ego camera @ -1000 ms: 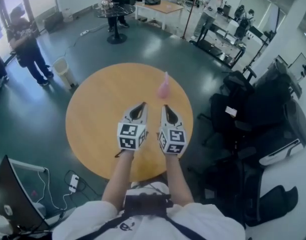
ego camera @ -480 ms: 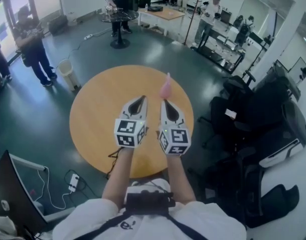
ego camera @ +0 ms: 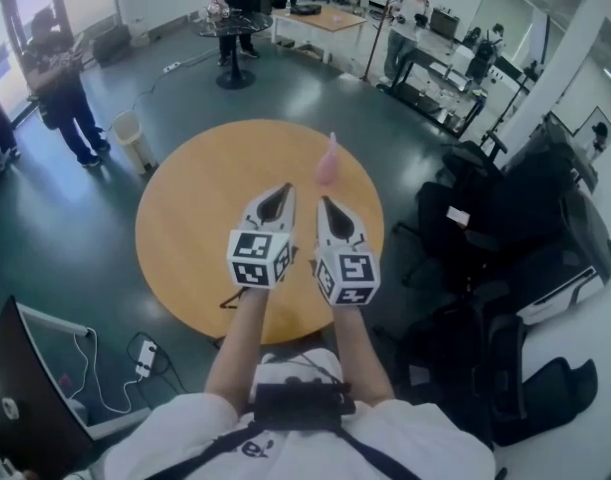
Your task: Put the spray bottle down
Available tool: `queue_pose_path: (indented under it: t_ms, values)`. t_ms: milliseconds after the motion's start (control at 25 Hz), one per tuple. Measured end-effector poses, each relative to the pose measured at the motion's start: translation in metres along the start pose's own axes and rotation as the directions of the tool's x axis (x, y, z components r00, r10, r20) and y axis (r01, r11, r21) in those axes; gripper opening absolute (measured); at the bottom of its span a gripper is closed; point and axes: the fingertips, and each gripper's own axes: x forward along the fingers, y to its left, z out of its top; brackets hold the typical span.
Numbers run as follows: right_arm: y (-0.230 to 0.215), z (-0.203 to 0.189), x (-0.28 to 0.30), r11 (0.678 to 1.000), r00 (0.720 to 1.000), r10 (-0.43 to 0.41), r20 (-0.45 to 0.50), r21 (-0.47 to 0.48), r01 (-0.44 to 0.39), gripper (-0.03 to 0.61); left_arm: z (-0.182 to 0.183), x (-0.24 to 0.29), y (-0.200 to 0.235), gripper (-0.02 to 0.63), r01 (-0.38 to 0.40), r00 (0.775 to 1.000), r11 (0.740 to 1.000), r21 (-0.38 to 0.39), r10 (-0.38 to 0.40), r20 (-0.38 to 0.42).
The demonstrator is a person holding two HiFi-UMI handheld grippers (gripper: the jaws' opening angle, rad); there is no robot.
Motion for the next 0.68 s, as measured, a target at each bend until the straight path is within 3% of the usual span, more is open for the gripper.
queue_pose_path:
  t_ms: [320, 680]
  values:
    - [-0.018, -0.005, -0.014, 0.999, 0.999, -0.042, -0.016, -0.010, 0.042, 0.023, -0.002, 0.001, -0.019, 0.012, 0.021, 1.000, 1.000, -0.005, -0.021, 0.005]
    - [-0.018, -0.009, -0.017, 0.999, 0.999, -0.038, -0.029, -0.011, 0.038, 0.023, 0.002, -0.005, -0.009, 0.012, -0.009, 1.000, 1.000, -0.016, 0.009, 0.006]
